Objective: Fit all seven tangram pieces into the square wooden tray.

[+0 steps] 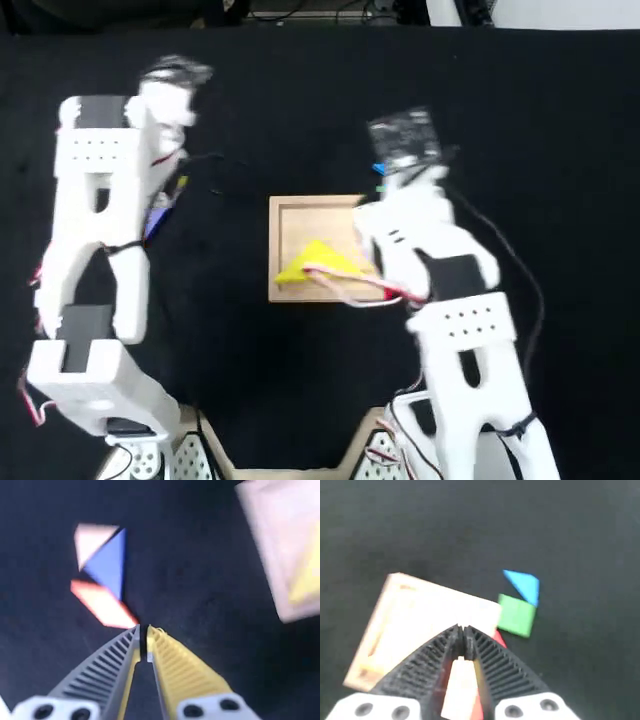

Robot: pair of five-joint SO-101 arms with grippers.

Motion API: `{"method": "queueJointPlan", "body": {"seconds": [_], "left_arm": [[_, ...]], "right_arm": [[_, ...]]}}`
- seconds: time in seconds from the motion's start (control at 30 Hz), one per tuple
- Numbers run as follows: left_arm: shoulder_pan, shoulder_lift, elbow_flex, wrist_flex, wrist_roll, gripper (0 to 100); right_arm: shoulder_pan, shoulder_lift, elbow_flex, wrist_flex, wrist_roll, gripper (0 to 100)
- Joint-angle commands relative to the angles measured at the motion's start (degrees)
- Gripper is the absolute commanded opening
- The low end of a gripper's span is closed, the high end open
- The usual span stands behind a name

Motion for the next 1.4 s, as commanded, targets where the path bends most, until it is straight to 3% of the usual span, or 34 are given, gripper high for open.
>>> {"method": "queueJointPlan", "body": {"seconds": [0.0, 0.17, 0.4, 0.7, 0.97, 1.37], "left_arm": [[-5.1, -3.2, 8.9, -7.8, 16.6, 3], [-5.1, -6.4, 22.5, -20.5, 23.3, 3], [-2.2, -26.9, 50.6, -43.4, 27.2, 3], [-4.8, -48.8, 72.0, -58.9, 32.3, 3], [-5.7, -45.2, 73.6, -63.8, 33.8, 3], [-5.7, -39.3, 70.5, -64.4, 33.8, 3]], "right_arm": [[-7.3, 0.2, -4.4, 0.8, 4.5, 1.1], [-10.3, 7.3, -8.5, 0.8, 5.9, 1.1], [-10.6, 35.6, -25.3, 4.6, 5.5, 1.1], [-13.8, 55.9, -38.5, 7.0, 5.6, 1.1], [-13.9, 68.4, -41.6, 7.8, 5.8, 1.1], [-10.7, 68.5, -41.6, 11.9, 6.1, 1.1]]}}
